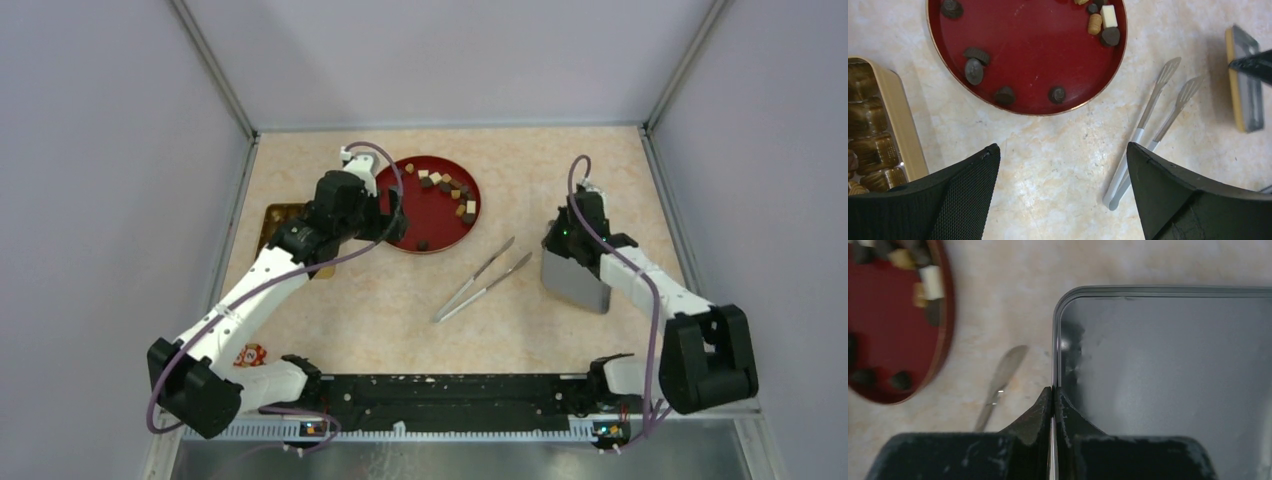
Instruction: Pack the chocolate
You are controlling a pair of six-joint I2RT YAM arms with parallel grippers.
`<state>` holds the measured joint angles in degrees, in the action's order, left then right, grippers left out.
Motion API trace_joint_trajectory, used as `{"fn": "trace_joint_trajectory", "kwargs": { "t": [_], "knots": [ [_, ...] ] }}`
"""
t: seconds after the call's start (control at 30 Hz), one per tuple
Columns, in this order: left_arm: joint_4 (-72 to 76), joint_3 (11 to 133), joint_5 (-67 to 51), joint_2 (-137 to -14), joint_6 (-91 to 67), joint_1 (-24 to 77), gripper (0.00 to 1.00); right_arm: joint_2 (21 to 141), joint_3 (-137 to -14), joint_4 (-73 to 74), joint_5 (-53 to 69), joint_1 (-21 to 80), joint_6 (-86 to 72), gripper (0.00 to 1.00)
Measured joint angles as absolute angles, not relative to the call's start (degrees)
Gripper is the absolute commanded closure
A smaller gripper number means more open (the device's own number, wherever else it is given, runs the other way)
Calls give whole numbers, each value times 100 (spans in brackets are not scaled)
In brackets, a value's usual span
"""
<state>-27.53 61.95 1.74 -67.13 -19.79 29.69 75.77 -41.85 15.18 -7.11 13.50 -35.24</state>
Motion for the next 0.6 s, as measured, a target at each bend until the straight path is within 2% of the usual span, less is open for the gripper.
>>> {"fn": "trace_joint_trajectory", "kwargs": {
  "t": [0.27, 0.43, 0.6],
  "knots": [
    [-3046, 7039, -843, -7168, -1981, 2821, 1, 6455, -4969, 873, 1347, 1712, -2399, 100],
    [-2864, 7207, -1522, -7223, -2027, 2792, 1, 6342, -5273, 587, 2086, 2628, -1837, 100],
    [-2858, 7271, -2058, -7234, -2233, 2611, 1, 6471, -5424, 607, 2456, 2880, -1584, 100]
  ]
}}
